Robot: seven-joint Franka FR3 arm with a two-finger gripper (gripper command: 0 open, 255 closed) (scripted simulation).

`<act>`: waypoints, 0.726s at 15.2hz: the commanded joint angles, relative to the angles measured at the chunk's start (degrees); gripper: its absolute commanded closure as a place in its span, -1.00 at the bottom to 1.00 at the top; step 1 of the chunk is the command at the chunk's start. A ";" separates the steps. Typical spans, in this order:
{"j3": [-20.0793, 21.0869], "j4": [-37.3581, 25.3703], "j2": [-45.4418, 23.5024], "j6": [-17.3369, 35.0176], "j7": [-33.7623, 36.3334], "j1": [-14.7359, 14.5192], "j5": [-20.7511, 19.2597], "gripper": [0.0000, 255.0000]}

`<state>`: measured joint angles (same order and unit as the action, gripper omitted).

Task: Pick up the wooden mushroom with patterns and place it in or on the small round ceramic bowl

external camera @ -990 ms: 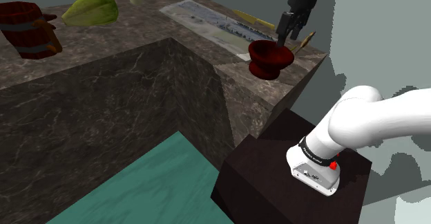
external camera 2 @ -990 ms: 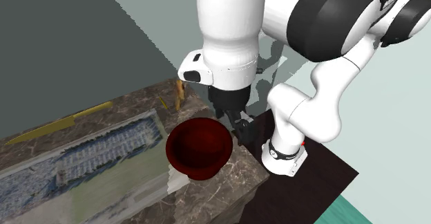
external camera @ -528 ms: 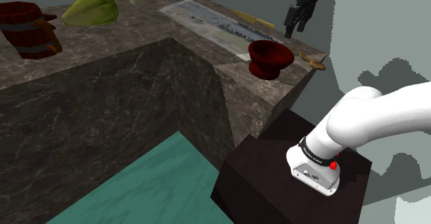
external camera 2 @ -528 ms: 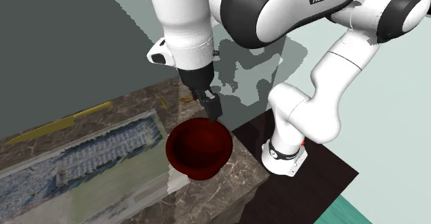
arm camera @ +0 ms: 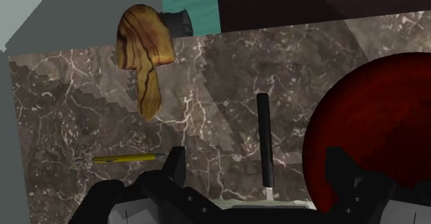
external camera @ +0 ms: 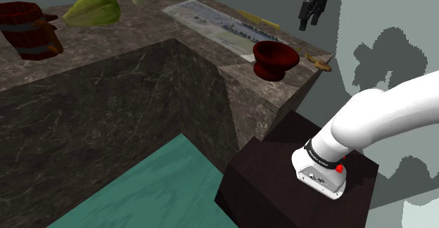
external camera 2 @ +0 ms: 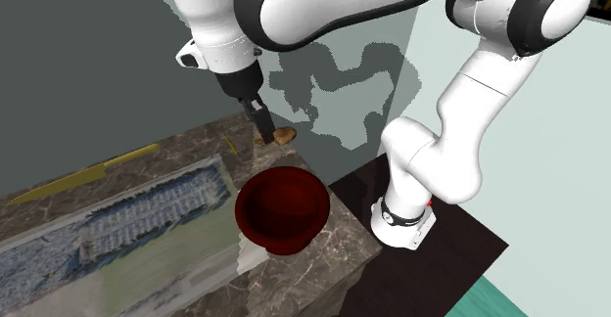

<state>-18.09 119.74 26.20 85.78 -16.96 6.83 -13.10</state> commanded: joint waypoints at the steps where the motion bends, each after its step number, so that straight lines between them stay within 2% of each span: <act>1: -1.99 -2.78 -3.24 0.21 -2.39 0.54 -0.76 -1.00; 7: -7.30 -11.37 -12.50 0.30 -9.33 2.21 -1.52 -1.00; 11: -7.55 -7.52 -11.53 3.25 -8.93 2.50 -2.02 -1.00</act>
<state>-25.57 111.25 14.59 88.14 -26.04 9.29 -15.05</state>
